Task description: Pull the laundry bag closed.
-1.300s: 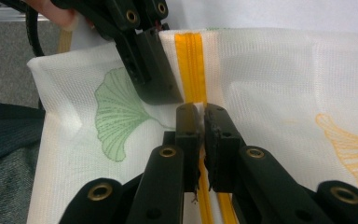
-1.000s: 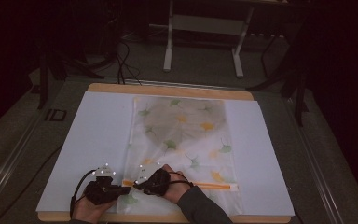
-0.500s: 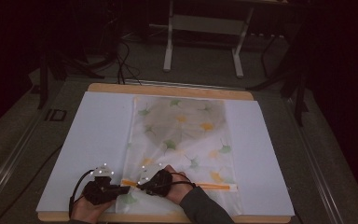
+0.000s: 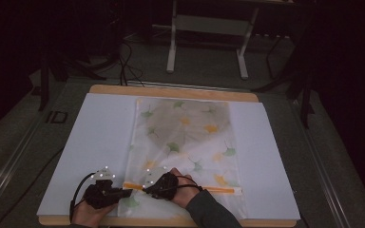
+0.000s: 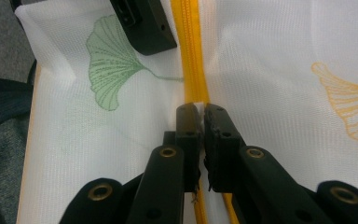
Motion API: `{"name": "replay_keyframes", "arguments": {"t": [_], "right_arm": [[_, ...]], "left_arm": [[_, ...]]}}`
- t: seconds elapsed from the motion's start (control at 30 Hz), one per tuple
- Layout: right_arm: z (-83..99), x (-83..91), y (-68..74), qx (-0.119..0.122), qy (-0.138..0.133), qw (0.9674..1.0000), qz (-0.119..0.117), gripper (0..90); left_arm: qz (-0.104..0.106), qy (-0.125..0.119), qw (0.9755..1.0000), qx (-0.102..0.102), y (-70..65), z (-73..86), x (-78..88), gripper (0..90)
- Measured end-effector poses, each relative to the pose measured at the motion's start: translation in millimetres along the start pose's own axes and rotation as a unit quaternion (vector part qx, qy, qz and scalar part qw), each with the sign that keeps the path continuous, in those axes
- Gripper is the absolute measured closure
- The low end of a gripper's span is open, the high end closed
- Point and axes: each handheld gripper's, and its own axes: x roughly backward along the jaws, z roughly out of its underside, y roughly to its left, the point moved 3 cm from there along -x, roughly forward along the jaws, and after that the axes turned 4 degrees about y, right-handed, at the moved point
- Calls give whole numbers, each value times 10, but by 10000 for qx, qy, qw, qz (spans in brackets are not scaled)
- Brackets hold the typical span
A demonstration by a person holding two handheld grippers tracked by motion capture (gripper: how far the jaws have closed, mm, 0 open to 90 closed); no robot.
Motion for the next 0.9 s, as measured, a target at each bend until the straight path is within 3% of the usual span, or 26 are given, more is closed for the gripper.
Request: {"name": "replay_keyframes", "arguments": {"t": [0.9], "right_arm": [[101,93,-22,-130,166,9998,-8,854]], "left_arm": [[31,-85,10000,18,0,-1,24,880]]}}
